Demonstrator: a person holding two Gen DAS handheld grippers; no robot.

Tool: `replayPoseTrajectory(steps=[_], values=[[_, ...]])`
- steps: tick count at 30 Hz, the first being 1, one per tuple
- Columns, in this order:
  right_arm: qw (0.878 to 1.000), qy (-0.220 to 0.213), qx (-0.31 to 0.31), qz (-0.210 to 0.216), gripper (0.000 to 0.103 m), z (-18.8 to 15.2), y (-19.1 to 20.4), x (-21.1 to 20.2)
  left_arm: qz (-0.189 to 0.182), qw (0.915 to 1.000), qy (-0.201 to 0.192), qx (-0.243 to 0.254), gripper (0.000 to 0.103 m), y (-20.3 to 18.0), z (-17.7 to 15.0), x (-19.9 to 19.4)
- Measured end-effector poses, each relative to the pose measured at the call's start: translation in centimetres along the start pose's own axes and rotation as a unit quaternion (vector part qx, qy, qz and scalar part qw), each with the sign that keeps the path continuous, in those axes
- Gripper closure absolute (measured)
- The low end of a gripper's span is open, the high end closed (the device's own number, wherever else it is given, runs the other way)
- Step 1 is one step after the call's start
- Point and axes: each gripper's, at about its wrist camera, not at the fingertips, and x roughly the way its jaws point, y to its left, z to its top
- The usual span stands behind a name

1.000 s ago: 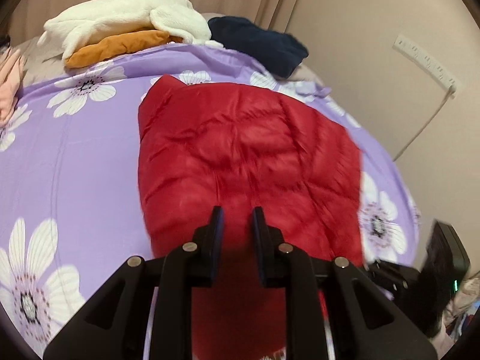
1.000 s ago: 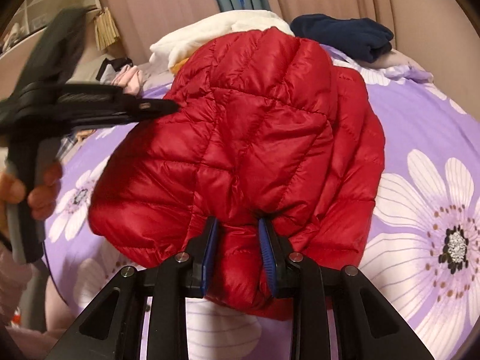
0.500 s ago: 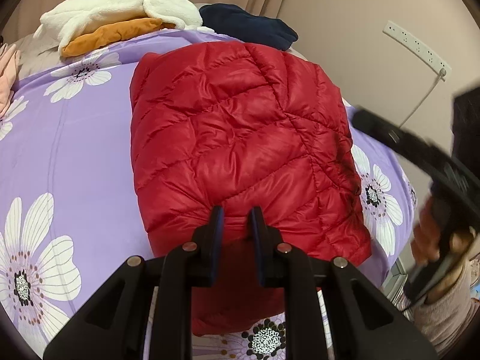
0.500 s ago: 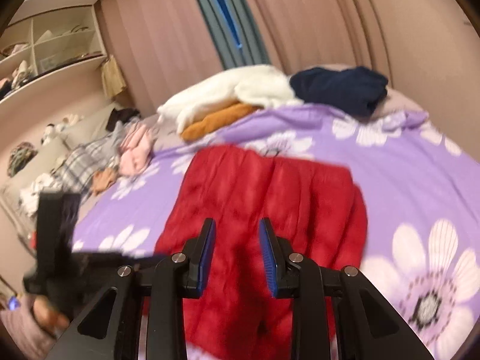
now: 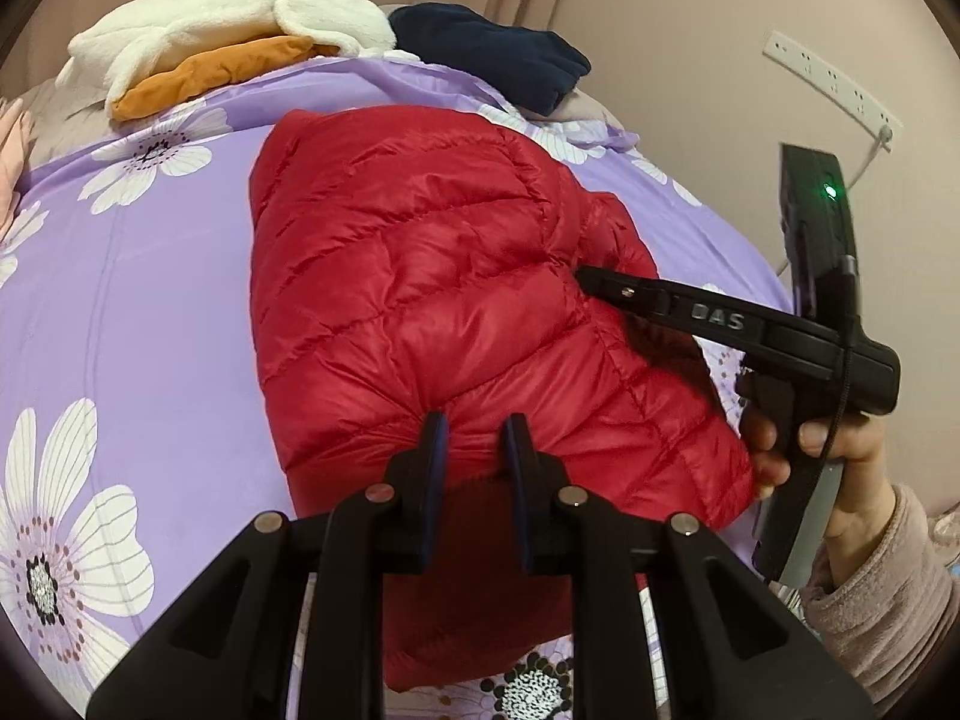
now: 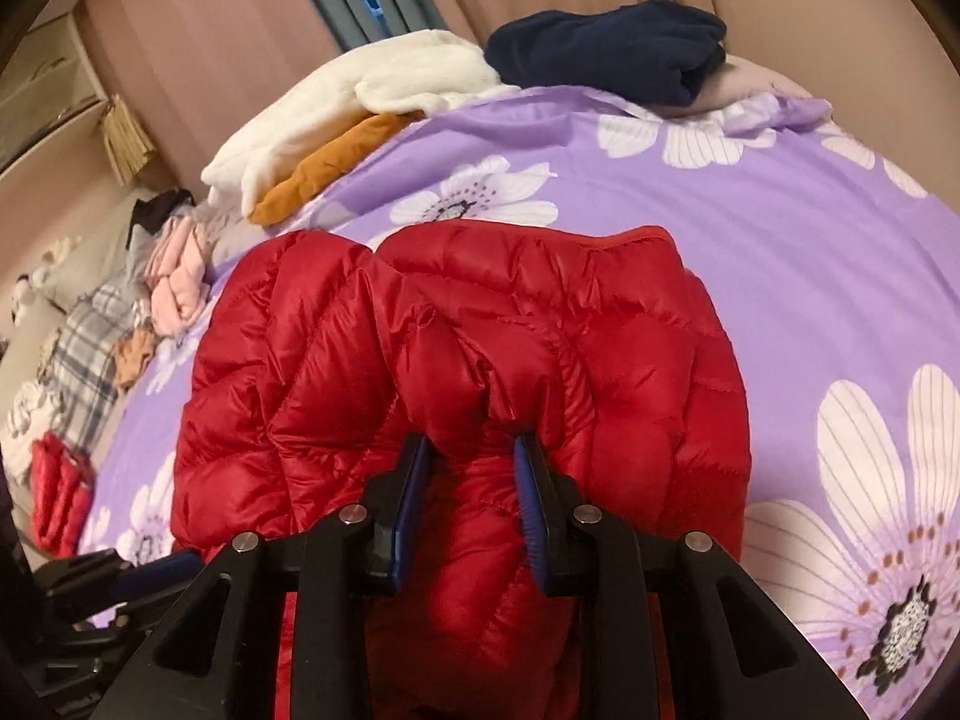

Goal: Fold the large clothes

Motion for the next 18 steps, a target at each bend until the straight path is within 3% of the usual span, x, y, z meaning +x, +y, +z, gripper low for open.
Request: replayPoseTrajectory(steps=[1,3,5,9,12,15,18], values=[[1.0,-0.005,0.004,0.008,0.076,0.0,0.1,-0.8,-0.002,1.0,-0.005,-0.006,0.082,0.2,0.0,-0.6],[1.0,-0.018,0.003,0.02,0.075,-0.1,0.4,-2.1,-0.008,0.9997,-0.017,-0.017,0.07,0.6,0.1,-1.7],[0.999,-0.035,-0.005,0.03,0.069,-0.2,0.9,-3.4,-0.009,0.9988,-0.035,-0.033,0.045,1.4,0.1,-3.0],[0.998,-0.061,-0.019,0.021,0.048,-0.6,1.6,-5.1,-0.005,0.9962,-0.059,-0.063,0.043,3.3,0.3,-4.5],[0.997,-0.072,-0.014,0.022,0.044,-0.7,1.5,-5.7,-0.003,0.9939,-0.057,-0.094,0.044,5.0,0.5,-4.5],[0.997,-0.071,0.012,0.004,0.021,-0.7,0.7,-5.6,-0.026,0.9906,-0.048,-0.126,0.044,6.4,0.6,-3.9],[0.997,-0.054,0.049,0.003,0.019,-0.6,-0.6,-5.0,-0.037,0.987,-0.037,-0.152,0.043,7.5,0.7,-3.0]])
